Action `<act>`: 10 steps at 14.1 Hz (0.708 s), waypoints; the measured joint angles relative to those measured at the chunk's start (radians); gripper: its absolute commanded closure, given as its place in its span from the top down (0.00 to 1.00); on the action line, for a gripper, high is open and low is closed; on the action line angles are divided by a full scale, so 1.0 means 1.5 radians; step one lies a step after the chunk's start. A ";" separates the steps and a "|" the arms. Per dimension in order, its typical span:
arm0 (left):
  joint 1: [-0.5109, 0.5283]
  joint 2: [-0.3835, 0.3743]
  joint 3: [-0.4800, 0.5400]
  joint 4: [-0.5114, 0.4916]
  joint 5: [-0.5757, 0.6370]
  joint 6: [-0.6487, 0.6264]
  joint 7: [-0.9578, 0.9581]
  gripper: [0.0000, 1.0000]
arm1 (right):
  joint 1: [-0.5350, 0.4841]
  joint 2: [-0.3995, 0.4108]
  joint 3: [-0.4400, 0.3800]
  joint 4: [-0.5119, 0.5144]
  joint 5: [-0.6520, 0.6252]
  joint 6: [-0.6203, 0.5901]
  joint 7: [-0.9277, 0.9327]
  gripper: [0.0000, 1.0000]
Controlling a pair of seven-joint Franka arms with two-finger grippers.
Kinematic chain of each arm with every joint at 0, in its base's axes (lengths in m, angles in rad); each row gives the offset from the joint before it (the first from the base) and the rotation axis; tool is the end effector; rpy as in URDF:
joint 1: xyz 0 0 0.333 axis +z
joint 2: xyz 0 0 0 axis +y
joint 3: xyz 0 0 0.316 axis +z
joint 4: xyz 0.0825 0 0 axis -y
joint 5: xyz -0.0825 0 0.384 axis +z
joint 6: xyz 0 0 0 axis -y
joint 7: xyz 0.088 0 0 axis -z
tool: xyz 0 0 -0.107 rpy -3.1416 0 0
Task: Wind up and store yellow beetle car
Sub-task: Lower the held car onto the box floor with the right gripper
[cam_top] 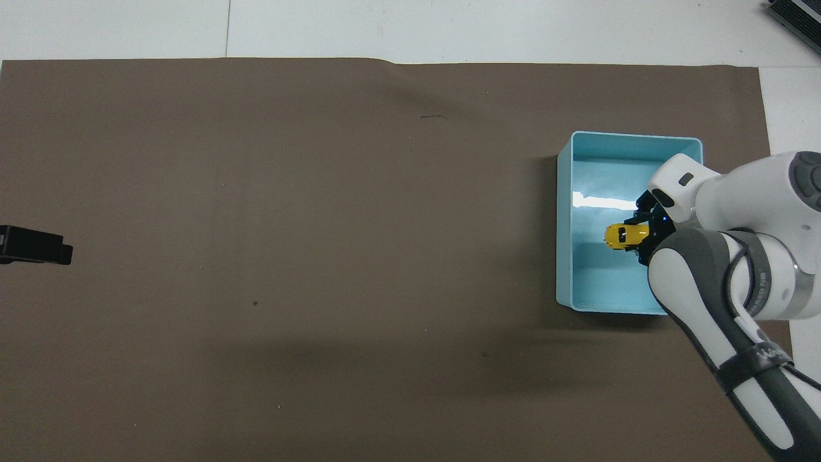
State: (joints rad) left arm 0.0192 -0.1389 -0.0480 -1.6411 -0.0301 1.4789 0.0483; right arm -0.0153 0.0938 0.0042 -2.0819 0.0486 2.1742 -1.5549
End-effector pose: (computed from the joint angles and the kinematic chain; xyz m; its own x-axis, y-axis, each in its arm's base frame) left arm 0.5006 -0.0198 0.6569 0.9966 -0.0791 -0.0223 -0.0786 -0.9966 0.0245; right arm 0.5624 -0.0044 0.3823 0.0546 0.9977 0.0403 0.9985 -0.0545 -0.0027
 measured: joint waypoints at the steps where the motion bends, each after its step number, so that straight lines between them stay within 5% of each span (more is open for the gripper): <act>1: 0.000 0.000 0.000 0.000 0.000 0.000 0.000 1.00 | -0.001 0.002 0.000 -0.005 -0.001 0.005 -0.002 0.00; 10: 0.000 0.000 0.000 0.000 0.000 0.000 0.000 1.00 | -0.014 0.035 0.000 -0.054 -0.001 0.109 -0.042 0.00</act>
State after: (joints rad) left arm 0.0192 -0.1389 -0.0480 -1.6411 -0.0301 1.4789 0.0483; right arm -0.0366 0.1457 0.0040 -2.1625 0.0476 2.3378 -1.6180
